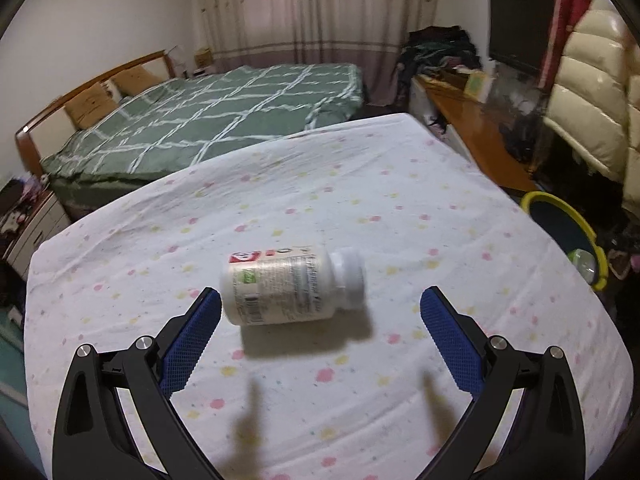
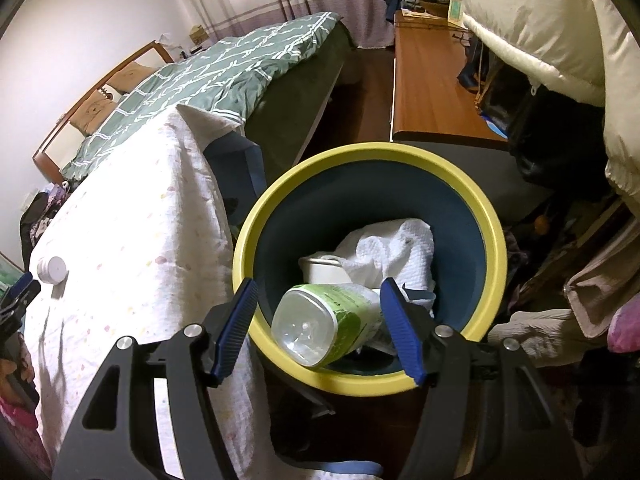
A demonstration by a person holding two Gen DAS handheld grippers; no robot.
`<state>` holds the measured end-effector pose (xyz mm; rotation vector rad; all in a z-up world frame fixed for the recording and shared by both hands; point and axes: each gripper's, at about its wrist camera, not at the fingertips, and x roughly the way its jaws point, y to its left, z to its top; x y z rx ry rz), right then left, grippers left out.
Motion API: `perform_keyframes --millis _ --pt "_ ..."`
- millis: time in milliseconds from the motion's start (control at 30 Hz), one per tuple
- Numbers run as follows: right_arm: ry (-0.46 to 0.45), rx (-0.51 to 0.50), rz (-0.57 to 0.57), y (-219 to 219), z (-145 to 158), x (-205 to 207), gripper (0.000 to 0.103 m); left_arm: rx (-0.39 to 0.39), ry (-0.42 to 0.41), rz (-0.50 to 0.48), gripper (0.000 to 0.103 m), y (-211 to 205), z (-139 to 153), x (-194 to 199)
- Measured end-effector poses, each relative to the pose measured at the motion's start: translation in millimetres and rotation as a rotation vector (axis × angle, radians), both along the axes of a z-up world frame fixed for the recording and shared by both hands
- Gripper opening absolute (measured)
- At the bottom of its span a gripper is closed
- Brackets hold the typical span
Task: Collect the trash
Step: 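Grasp the white supplement bottle with the left gripper, then carry the supplement bottle over the bin and open the left gripper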
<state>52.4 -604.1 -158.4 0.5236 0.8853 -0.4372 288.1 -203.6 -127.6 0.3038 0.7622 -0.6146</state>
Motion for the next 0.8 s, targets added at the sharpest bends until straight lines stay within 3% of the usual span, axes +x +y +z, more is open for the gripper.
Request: perform_keyframes --millis 533,633,800 --pt "0.008 0.025 0.015 -3.0 -10.8 1.4 0.062 0.053 0.033 0.023 0.098 -13.4 -15.8 28.1" --pt "0.0 0.028 0.018 -3.0 -10.3 -0.3 0.062 0.055 0.044 0.028 0.084 -15.8 -18.3 30.5" --pt "-0.016 0.032 0.021 -3.4 -8.6 -7.1 0.062 0.044 0.052 0.025 0.084 -20.5 -13.0 24.3"
